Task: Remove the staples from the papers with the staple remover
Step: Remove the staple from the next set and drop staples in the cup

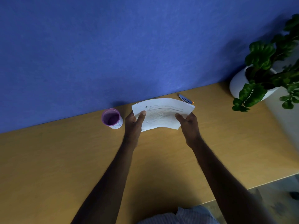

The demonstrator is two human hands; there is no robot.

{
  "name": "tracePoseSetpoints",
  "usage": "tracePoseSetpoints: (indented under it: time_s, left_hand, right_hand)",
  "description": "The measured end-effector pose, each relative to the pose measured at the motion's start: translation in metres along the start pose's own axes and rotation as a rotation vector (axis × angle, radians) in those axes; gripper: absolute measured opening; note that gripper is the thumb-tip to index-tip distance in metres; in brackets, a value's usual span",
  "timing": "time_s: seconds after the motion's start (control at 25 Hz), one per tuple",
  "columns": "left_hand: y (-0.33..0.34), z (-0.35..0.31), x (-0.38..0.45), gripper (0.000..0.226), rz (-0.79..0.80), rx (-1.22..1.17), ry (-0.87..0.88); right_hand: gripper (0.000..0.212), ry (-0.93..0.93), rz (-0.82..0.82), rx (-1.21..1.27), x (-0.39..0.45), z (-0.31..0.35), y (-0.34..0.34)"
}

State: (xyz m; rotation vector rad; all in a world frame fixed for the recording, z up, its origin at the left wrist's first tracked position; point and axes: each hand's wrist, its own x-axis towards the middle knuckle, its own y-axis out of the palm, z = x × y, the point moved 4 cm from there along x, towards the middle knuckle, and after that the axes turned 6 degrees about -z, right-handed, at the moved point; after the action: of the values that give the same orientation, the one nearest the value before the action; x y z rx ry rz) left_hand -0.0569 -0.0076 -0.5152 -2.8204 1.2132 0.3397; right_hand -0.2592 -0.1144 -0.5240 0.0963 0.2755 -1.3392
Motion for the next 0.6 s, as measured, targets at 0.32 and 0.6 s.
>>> tracePoseSetpoints:
  time_s: [0.32, 0.6]
  left_hand:
    - [-0.003, 0.018, 0.009, 0.021, -0.029, -0.042, -0.115]
    - [-0.003, 0.071, 0.025, 0.019, -0.128, 0.129, -0.362]
  right_hand:
    - [0.023, 0.027, -0.022, -0.168, 0.004, -0.016, -0.005]
    - [0.013, 0.197, -0.053, -0.256, 0.003, -0.064, -0.010]
